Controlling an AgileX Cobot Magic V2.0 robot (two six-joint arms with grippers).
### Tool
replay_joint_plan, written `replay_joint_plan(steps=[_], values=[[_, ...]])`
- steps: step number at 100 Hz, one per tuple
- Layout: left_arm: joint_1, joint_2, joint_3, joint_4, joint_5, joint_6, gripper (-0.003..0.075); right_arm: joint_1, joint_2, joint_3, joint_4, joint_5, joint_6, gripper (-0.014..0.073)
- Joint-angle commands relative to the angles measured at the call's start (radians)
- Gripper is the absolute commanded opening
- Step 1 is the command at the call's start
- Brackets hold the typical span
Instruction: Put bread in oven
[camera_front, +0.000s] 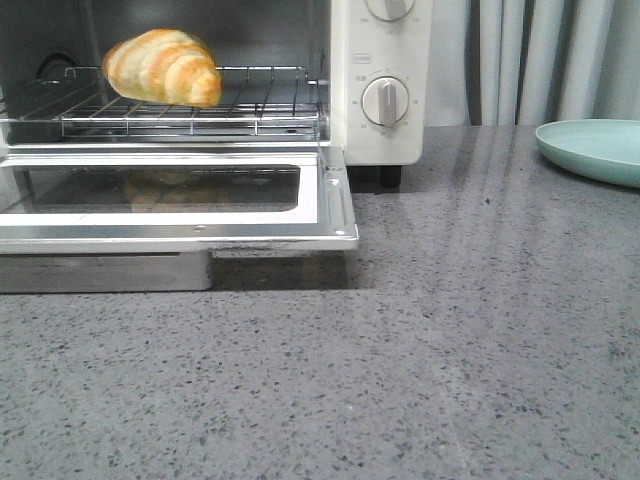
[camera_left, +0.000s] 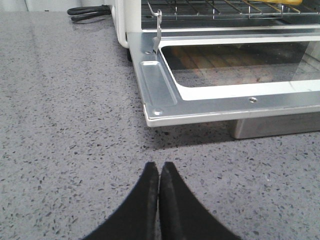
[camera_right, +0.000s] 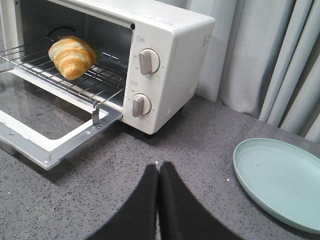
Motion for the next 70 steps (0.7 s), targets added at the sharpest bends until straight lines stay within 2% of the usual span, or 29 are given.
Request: replay_joint_plan(steps=[1, 70], values=[[0.0, -0.029, 0.026, -0.015, -0.051, -0.011, -0.0021, -0.006, 0.008, -0.023, -0.005, -0.076, -0.005, -0.0049], [0.0, -0.029, 0.026, -0.015, -0.051, -0.011, -0.0021, -0.006, 0.008, -0.005, -0.005, -0.071, -0.005, -0.0049]])
